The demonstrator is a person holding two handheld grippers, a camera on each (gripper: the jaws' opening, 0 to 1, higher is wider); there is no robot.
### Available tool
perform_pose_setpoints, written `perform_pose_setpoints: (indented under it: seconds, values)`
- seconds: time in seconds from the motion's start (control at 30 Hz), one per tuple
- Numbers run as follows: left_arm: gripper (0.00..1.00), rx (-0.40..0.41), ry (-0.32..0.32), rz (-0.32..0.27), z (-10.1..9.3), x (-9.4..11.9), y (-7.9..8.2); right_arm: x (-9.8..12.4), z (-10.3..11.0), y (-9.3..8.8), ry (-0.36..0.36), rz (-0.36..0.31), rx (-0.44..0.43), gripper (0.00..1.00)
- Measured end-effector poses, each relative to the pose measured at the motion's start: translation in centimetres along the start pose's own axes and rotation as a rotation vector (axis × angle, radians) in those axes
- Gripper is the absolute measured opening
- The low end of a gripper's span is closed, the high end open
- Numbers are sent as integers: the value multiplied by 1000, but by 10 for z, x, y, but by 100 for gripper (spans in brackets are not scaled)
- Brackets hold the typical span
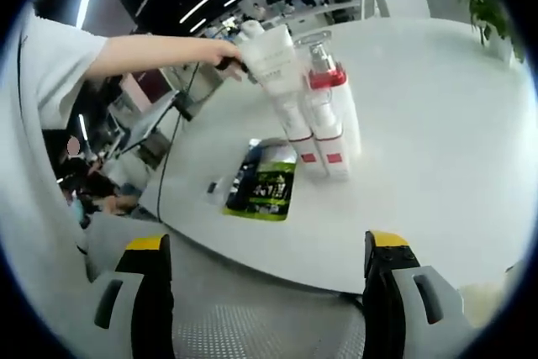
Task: Arrange the skincare products in the storage area until every visible bottle or jar stands upright without overlapping.
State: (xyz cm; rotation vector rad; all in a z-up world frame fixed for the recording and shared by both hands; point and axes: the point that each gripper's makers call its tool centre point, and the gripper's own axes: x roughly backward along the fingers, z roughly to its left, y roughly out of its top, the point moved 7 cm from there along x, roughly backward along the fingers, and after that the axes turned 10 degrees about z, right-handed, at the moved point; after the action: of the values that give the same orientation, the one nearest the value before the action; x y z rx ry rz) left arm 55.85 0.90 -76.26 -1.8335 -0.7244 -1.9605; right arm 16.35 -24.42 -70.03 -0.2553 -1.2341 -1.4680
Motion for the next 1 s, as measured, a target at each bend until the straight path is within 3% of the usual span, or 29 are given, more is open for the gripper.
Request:
perform_pose_setpoints:
  seconds: [0.07, 0.2, 0.47, 0.8, 1.0]
  values:
    - [45, 22, -23, 3, -8, 4, -4, 0, 0, 0, 0, 1, 0, 94]
    - [47, 8, -4, 3, -7, 4, -3, 0, 0, 0, 1, 2, -1, 94]
    - [43, -7, -13, 7, 19, -12, 4, 0, 0, 0, 1, 3, -5, 94]
    - [42, -59, -17, 22, -3, -6, -1, 0, 0, -1, -2, 2, -7, 94]
    - [42, -74, -16, 13, -15, 10, -5, -1, 0, -1, -1, 0, -2, 94]
